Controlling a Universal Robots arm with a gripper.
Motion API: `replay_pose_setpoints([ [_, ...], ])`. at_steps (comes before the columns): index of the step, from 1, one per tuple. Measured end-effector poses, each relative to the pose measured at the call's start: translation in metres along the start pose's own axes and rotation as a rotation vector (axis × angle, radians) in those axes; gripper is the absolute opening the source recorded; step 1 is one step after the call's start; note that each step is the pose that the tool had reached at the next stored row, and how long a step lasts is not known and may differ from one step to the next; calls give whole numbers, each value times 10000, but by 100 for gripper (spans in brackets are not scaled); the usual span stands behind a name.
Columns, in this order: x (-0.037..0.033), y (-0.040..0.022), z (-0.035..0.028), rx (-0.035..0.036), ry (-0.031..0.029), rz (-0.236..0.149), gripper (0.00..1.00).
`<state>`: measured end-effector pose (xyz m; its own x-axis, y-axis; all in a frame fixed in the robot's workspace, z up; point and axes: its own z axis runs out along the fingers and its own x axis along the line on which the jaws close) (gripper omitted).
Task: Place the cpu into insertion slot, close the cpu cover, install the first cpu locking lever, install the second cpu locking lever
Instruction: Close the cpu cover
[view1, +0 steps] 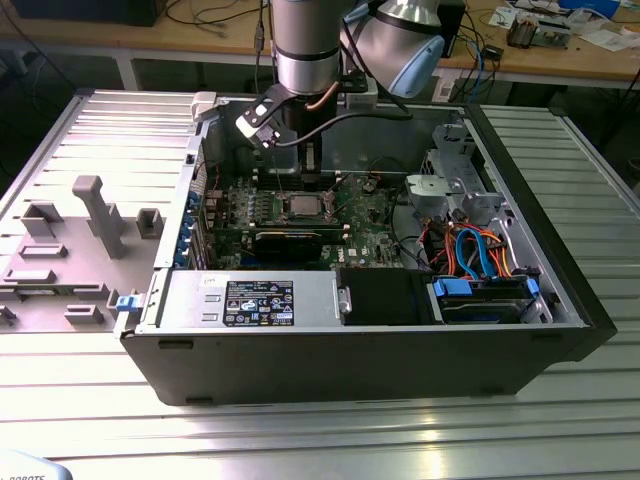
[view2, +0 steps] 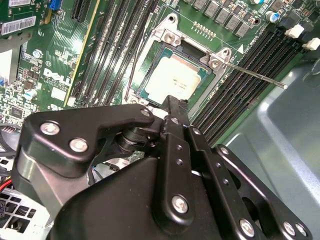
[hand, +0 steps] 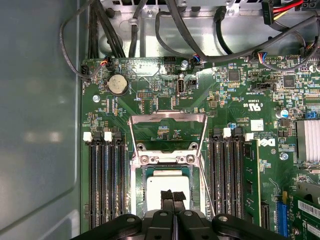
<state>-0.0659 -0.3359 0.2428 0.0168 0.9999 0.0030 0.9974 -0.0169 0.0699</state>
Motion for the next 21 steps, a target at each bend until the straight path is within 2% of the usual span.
replay_pose_setpoints([
  [4,0,0,-1,15,-1,0,11],
  [6,0,0,-1,102,-5,0,11],
  [10,0,0,-1,103,-2,0,11],
  [13,0,7,-107,104,-3,1,11],
  [15,1,11,-112,103,0,-2,11],
  [21,3,165,-102,220,-5,1,11],
])
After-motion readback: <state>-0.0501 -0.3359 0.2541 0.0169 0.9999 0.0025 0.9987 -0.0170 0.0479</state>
